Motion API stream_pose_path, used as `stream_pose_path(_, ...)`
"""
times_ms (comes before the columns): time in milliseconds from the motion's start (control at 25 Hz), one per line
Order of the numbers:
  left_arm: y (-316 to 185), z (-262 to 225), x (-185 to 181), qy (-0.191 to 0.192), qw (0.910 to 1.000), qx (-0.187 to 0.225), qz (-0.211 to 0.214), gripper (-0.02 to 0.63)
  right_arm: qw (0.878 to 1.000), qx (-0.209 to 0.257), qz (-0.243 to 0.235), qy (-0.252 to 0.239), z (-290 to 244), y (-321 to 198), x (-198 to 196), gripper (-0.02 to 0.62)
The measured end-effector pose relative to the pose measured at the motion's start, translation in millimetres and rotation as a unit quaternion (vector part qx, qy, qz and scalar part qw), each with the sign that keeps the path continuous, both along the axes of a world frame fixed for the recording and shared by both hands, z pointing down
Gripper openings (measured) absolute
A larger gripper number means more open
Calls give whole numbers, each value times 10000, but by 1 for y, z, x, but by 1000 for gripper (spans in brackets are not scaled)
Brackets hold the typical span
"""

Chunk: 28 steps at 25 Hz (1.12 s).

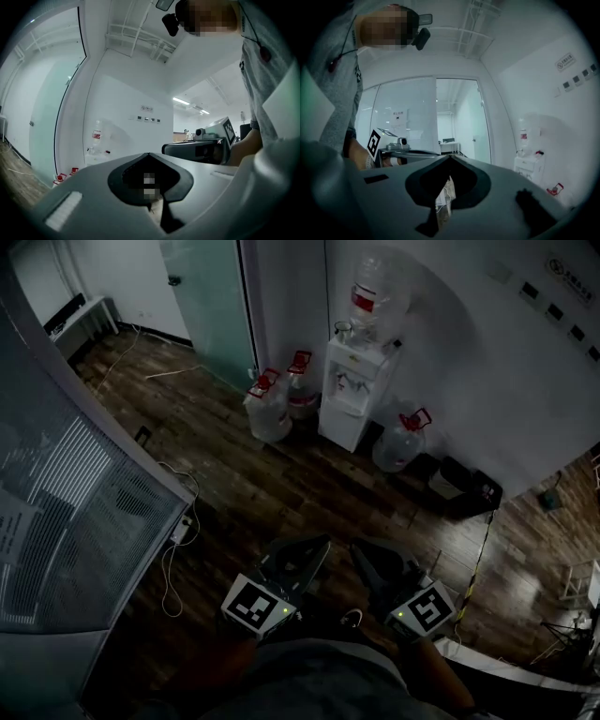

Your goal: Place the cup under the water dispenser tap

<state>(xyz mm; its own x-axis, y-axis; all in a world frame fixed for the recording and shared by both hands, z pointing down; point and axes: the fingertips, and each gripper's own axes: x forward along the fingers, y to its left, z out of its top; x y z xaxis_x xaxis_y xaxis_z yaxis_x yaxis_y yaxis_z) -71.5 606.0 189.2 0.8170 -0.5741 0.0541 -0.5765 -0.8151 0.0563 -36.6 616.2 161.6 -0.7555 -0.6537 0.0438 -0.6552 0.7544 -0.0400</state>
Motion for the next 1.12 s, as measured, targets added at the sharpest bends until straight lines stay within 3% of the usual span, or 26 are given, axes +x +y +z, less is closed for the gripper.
stream_pose_path(280,-14,-10,-19,7,9999,4,164,8,9995,104,258,155,-2,-18,-25,5)
stream_pose_path(640,-49,-17,-40,94,9999,23,65,8,9989,264,352,131,-13,-56,-43,5)
stream_pose_path(1120,-153,-16,-19,65,9998,83,-149,8,9997,181,110,95,5,-156,-26,5)
